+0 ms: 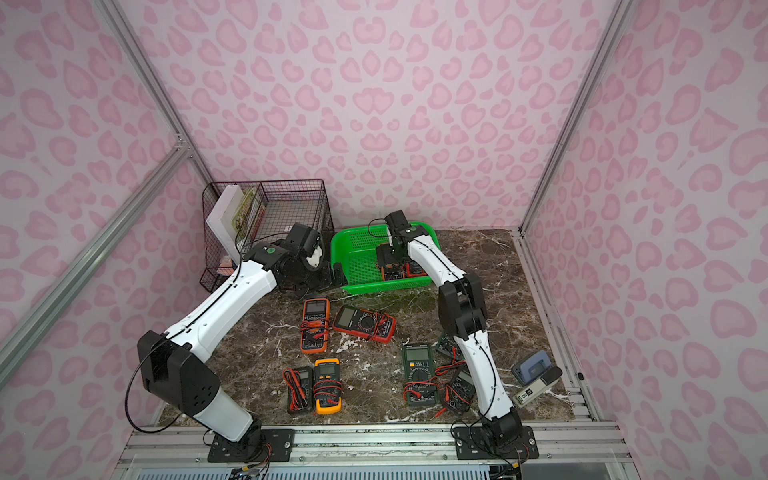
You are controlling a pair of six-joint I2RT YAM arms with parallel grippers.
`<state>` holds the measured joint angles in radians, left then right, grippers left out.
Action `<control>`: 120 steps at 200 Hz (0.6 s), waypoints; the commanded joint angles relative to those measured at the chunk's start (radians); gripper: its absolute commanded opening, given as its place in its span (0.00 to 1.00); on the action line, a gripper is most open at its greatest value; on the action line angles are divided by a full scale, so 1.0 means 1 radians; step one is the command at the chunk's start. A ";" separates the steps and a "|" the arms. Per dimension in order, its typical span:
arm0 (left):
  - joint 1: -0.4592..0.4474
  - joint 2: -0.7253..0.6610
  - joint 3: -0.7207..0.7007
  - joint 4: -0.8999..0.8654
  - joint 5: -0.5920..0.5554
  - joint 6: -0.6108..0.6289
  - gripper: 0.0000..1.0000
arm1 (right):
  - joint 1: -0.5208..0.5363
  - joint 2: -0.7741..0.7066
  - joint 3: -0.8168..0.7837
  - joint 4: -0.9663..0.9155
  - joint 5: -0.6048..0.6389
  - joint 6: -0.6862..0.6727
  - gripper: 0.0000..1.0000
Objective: Put the multimeter into the basket
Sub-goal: Place the multimeter in the basket.
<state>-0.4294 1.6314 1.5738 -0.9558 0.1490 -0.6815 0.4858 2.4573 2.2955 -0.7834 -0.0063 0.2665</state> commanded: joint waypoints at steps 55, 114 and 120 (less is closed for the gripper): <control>0.001 -0.020 0.003 0.018 0.010 0.006 0.99 | 0.003 -0.069 0.008 -0.009 0.006 0.025 0.99; 0.008 -0.043 0.004 -0.011 -0.015 0.046 0.99 | 0.020 -0.183 -0.046 -0.014 0.006 0.049 0.99; 0.010 -0.048 0.005 -0.014 -0.018 0.050 0.98 | 0.023 -0.208 -0.066 -0.011 0.008 0.053 0.99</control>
<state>-0.4244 1.5986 1.5730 -0.9417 0.1455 -0.6640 0.4995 2.3123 2.2734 -0.7856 -0.0036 0.2958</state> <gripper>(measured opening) 0.985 0.992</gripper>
